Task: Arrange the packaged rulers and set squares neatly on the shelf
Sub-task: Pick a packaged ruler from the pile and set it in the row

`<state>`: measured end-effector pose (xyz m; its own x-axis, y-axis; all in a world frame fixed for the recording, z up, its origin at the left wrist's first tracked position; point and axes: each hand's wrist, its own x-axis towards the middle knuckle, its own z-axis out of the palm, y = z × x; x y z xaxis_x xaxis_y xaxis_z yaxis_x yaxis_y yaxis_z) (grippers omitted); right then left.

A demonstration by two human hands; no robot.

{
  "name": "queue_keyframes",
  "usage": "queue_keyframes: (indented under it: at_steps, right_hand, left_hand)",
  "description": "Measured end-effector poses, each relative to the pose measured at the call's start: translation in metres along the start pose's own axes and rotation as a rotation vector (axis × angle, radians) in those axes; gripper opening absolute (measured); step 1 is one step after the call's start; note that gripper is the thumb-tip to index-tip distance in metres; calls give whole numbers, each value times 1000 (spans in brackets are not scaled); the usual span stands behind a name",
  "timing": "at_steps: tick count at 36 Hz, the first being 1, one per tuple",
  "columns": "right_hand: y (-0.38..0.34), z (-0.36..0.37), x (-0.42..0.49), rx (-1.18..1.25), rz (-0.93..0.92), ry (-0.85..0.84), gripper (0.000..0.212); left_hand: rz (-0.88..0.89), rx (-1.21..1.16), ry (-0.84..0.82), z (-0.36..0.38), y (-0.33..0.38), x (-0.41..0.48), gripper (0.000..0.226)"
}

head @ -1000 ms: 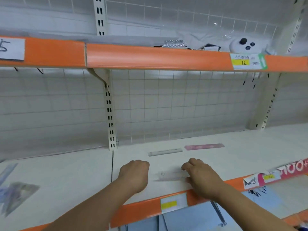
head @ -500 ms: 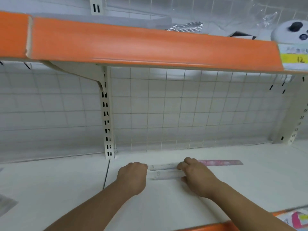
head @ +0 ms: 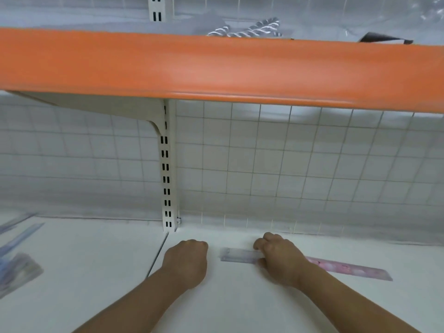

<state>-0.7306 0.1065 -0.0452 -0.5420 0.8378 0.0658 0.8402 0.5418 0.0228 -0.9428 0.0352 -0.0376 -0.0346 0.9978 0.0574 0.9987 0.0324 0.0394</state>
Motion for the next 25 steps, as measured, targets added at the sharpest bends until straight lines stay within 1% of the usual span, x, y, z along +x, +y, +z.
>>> queue_keyframes:
  at_steps: [3,6,16,25]
  right_hand:
    - [2,5,6,4,-2,5,36]
    - [4,9,10,21,-11,-4,36]
    - [11,13,12,104,-28,-26,33]
    - [12,12,13,103,-36,-77,27]
  left_hand:
    - [-48,15,-21,-3,3,0,13]
    - [-77,27,-39,-3,3,2,21]
    - [-85,38,-54,-2,5,8,27]
    - [-82,37,-59,-3,5,10,28]
